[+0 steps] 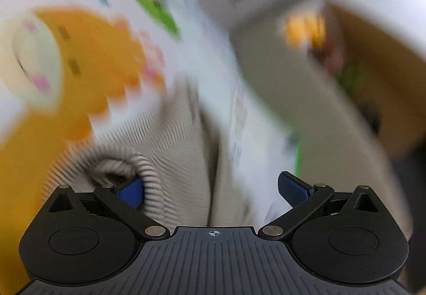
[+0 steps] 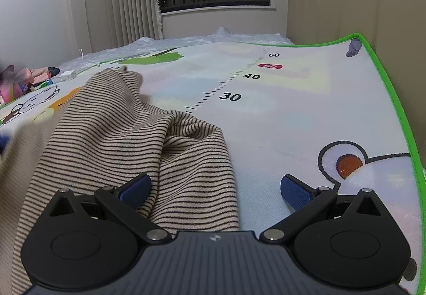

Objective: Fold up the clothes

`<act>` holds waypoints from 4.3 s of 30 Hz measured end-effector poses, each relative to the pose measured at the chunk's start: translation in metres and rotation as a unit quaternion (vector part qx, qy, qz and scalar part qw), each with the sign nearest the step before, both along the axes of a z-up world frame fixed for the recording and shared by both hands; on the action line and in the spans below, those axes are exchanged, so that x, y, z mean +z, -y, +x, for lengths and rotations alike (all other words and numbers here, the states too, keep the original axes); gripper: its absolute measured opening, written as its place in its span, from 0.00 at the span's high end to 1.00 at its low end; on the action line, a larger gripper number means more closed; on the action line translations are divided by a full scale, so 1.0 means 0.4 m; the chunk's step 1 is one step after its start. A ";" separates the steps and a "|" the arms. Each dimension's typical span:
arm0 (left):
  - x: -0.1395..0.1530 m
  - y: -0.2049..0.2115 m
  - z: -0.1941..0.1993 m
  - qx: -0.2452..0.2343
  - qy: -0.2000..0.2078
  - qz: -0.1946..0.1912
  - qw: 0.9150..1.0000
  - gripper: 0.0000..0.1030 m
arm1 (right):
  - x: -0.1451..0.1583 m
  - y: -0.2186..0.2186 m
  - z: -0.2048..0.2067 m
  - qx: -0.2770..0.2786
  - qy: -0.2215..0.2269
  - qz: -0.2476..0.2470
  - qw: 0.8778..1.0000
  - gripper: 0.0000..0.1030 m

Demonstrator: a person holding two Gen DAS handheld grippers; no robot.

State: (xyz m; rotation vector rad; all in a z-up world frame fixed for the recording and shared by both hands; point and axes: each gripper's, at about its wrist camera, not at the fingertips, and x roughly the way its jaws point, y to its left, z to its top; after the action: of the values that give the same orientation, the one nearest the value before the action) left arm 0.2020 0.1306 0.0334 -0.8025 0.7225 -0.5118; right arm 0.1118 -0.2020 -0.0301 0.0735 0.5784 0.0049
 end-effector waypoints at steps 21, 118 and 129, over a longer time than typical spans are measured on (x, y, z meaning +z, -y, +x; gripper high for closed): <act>0.069 0.071 0.049 -0.037 0.138 0.321 0.936 0.00 | 0.149 -0.025 0.052 0.002 0.028 -0.011 1.000 0.00; -0.113 0.222 0.015 -0.056 0.187 0.254 0.947 0.00 | 0.018 -0.016 0.155 -0.011 0.000 -0.090 0.996 0.39; -0.146 0.199 -0.049 -0.049 0.159 0.306 0.937 0.00 | 0.020 -0.050 0.134 0.012 0.011 -0.077 0.997 0.47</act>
State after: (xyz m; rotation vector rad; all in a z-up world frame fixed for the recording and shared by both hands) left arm 0.1825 0.0509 -0.0249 -0.0941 0.5729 -0.4546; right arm 0.1655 -0.1819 -0.0221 -0.0839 0.5566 -0.0158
